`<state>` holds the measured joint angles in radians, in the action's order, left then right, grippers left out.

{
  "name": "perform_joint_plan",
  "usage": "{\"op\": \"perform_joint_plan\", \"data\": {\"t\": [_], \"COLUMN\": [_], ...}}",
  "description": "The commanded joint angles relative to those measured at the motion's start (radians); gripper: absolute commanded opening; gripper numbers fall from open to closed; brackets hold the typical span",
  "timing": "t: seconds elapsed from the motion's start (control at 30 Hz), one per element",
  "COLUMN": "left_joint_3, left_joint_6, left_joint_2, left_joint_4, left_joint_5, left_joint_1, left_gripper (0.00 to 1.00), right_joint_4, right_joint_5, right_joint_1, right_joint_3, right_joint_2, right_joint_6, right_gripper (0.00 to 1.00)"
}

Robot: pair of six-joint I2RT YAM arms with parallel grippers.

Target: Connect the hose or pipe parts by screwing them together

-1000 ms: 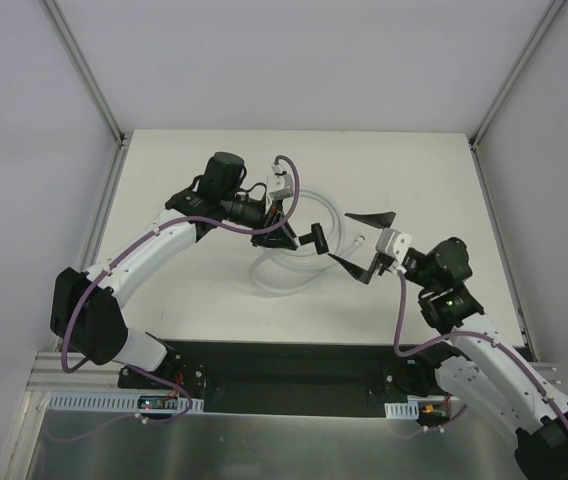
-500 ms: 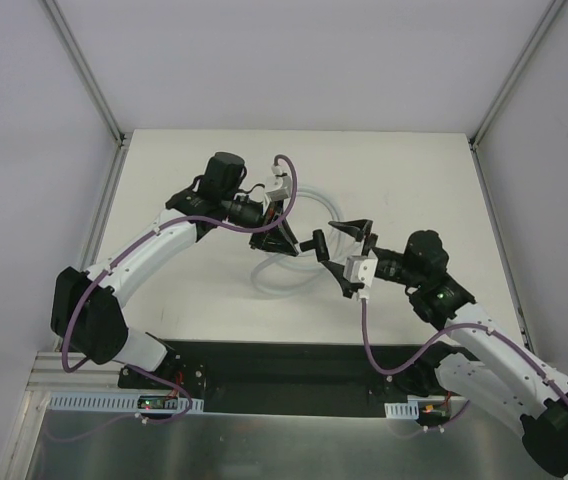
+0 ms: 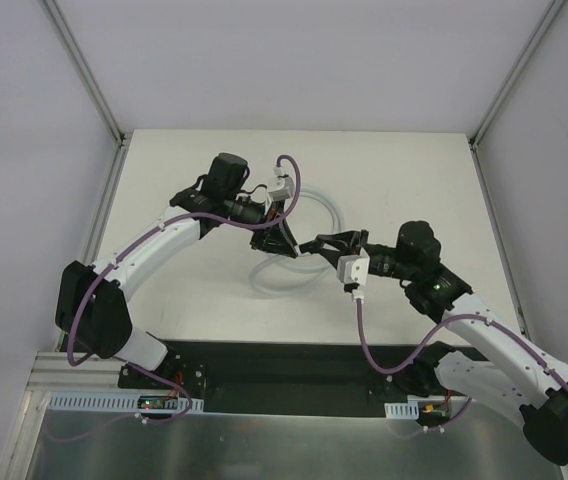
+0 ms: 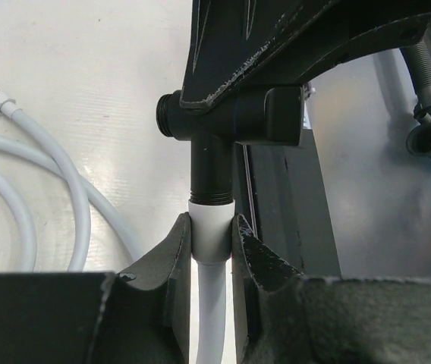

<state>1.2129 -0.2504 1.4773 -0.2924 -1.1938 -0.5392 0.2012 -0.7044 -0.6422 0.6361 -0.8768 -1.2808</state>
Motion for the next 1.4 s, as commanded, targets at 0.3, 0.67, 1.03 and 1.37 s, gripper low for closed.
{"op": "perform_joint_plan", "data": {"t": [0.3,0.67,1.03,1.37], "left_joint_3": [0.074,0.042,0.014,0.0], "left_joint_6": [-0.095,-0.151,-0.103,-0.046], "left_joint_2": [-0.037,-0.066,-0.087,-0.086], "left_joint_4": [-0.008,0.024,0.027,0.019], "left_joint_5": [0.312,0.502,0.312,0.008], "left_joint_1": [-0.033,-0.094,-0.062,-0.022], "left_gripper": [0.0,0.0,0.0,0.0], "right_joint_4": [0.317,0.238,0.315,0.224], "right_joint_5": [0.06,0.211,0.241,-0.019], "right_joint_1": [-0.013,0.019,0.122,0.122], "right_joint_3": [0.06,0.186,-0.032,-0.131], "right_joint_2": [-0.142,-0.244,0.053,0.167], "right_joint_6": [0.983,1.846,1.478,0.33], "right_gripper": [0.01,0.09,0.73,0.9]}}
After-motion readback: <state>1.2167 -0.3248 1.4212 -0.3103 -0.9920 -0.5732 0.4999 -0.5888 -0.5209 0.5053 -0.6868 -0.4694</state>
